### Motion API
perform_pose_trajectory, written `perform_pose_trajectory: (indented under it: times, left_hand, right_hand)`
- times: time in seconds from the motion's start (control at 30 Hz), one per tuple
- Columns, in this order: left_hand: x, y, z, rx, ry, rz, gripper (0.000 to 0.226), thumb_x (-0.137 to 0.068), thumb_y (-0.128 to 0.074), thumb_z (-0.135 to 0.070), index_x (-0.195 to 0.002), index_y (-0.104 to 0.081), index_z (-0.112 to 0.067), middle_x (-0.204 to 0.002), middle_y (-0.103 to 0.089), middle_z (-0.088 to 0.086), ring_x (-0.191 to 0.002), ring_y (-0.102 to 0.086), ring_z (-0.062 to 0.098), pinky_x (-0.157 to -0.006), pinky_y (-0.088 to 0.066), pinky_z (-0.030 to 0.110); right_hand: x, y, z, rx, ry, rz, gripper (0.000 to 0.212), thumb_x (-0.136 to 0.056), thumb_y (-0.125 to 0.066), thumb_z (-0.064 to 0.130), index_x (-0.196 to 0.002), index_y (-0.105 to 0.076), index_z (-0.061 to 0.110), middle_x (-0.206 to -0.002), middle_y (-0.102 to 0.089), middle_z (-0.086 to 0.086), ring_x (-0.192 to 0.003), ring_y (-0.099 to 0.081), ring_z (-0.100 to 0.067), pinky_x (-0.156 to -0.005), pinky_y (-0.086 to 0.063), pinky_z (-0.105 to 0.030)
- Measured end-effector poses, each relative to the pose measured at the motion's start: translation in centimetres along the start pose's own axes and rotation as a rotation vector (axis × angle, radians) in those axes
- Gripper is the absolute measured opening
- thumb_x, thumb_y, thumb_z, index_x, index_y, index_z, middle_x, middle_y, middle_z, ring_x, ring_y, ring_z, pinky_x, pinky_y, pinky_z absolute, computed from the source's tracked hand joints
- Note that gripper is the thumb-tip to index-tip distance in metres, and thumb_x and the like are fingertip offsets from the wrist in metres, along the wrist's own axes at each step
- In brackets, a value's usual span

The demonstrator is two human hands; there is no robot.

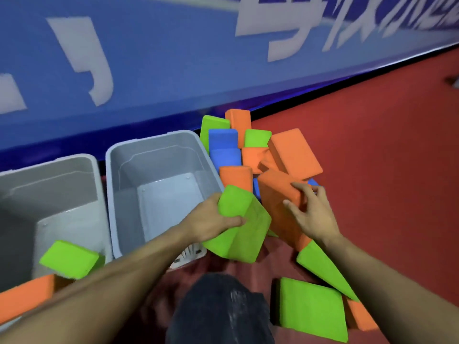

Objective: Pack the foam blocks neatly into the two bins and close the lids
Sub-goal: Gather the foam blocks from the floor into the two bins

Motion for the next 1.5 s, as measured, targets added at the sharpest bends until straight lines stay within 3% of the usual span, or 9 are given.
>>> perform_pose_trajectory:
  times: [0.1, 0.23, 0.33, 0.53, 0.7, 0.8, 0.9, 1.3, 1.5]
  left_hand:
    - [3.4, 5.5, -1.7, 0.003, -0.048, -0.113, 0.045, -0.079, -0.082, -0.041, -0.112, -0.052, -0.034, -0.100, -0.061, -0.023, -0.088, -0.058, -0.011, -0.070, -0.044, 0.008]
    - [9.0, 14.8, -0.6, 0.061, -0.047, -0.317, 0.064, -0.070, -0.085, -0.050, -0.123, -0.055, -0.029, -0.110, -0.068, -0.014, -0.097, -0.066, 0.005, -0.091, -0.053, 0.032]
    - [13.8, 22.4, 2.4, 0.090, -0.018, -0.487, 0.081, -0.059, -0.081, -0.060, -0.128, -0.054, -0.028, -0.111, -0.069, -0.013, -0.099, -0.068, 0.007, -0.093, -0.054, 0.035]
    - [22.2, 34.4, 12.3, 0.032, 0.123, -0.757, 0.078, -0.062, -0.085, -0.054, -0.127, -0.053, -0.024, -0.108, -0.067, -0.009, -0.098, -0.066, 0.012, -0.090, -0.053, 0.036]
    - [25.0, 39.2, 20.0, -0.128, 0.191, -0.859, 0.051, -0.062, -0.083, -0.052, -0.098, -0.064, -0.020, -0.089, -0.064, -0.002, -0.084, -0.063, 0.015, -0.076, -0.051, 0.034]
    - [25.2, 40.2, 24.5, -0.200, 0.292, -0.876, 0.082, -0.062, -0.081, -0.058, -0.130, -0.055, -0.021, -0.111, -0.047, 0.000, -0.111, -0.054, 0.023, -0.101, -0.045, 0.039]
    - [25.3, 40.8, 28.8, -0.172, 0.386, -0.934, 0.097, -0.051, -0.066, -0.071, -0.133, -0.051, -0.022, -0.116, -0.047, 0.004, -0.113, -0.052, 0.026, -0.102, -0.046, 0.045]
    - [22.2, 35.0, 42.4, -0.202, 0.532, -0.768, 0.094, -0.057, -0.061, -0.070, -0.139, -0.048, -0.024, -0.126, -0.059, 0.006, -0.115, -0.057, 0.028, -0.095, -0.048, 0.040]
    - [19.2, 32.8, 46.4, -0.371, 0.502, -0.499, 0.095, -0.071, -0.070, -0.058, -0.153, -0.030, -0.032, -0.145, -0.050, -0.001, -0.127, -0.052, 0.028, -0.104, -0.044, 0.045]
  right_hand:
    - [-0.7, 2.8, 6.1, -0.053, 0.084, -0.091, 0.055, -0.086, -0.073, 0.048, -0.136, -0.055, 0.032, -0.124, -0.045, -0.005, -0.116, -0.055, -0.026, -0.103, -0.046, -0.040]
    - [-1.1, 3.3, 15.9, -0.142, 0.246, -0.158, 0.053, -0.085, -0.075, 0.044, -0.132, -0.057, 0.028, -0.121, -0.047, -0.004, -0.115, -0.055, -0.024, -0.104, -0.045, -0.042]
    - [-0.7, 1.2, 23.5, -0.223, 0.330, -0.155, 0.051, -0.087, -0.075, 0.043, -0.132, -0.057, 0.029, -0.123, -0.046, -0.003, -0.117, -0.053, -0.021, -0.105, -0.045, -0.044]
    - [1.4, -7.0, 37.5, -0.377, 0.466, -0.059, 0.050, -0.087, -0.075, 0.039, -0.133, -0.058, 0.027, -0.124, -0.044, 0.004, -0.116, -0.053, -0.014, -0.102, -0.048, -0.041]
    - [3.2, -15.9, 44.6, -0.469, 0.520, 0.077, 0.049, -0.088, -0.073, 0.045, -0.132, -0.054, 0.035, -0.125, -0.041, 0.011, -0.111, -0.055, -0.009, -0.100, -0.050, -0.036]
    - [3.9, -20.9, 46.6, -0.491, 0.513, 0.130, 0.050, -0.087, -0.073, 0.046, -0.132, -0.053, 0.037, -0.124, -0.040, 0.013, -0.109, -0.057, -0.010, -0.096, -0.052, -0.038]
    - [4.5, -25.3, 48.0, -0.490, 0.529, 0.162, 0.050, -0.086, -0.072, 0.049, -0.130, -0.051, 0.040, -0.125, -0.039, 0.014, -0.110, -0.057, -0.011, -0.093, -0.054, -0.043]
    - [8.4, -33.0, 54.3, -0.266, 0.922, 0.124, 0.051, -0.086, -0.062, 0.059, -0.132, -0.054, 0.039, -0.135, -0.046, 0.003, -0.120, -0.051, -0.019, -0.068, -0.059, -0.041]
    - [8.3, -37.0, 52.6, -0.370, 0.819, 0.230, 0.052, -0.092, -0.058, 0.053, -0.140, -0.048, 0.035, -0.146, -0.036, 0.006, -0.129, -0.047, -0.018, -0.090, -0.055, -0.045]
Point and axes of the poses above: each hand's wrist, its own x-axis away from the middle knuckle, its own y-axis out of the back of the hand, z = x × y, the point moved 9 cm from there along -x, towards the middle knuckle
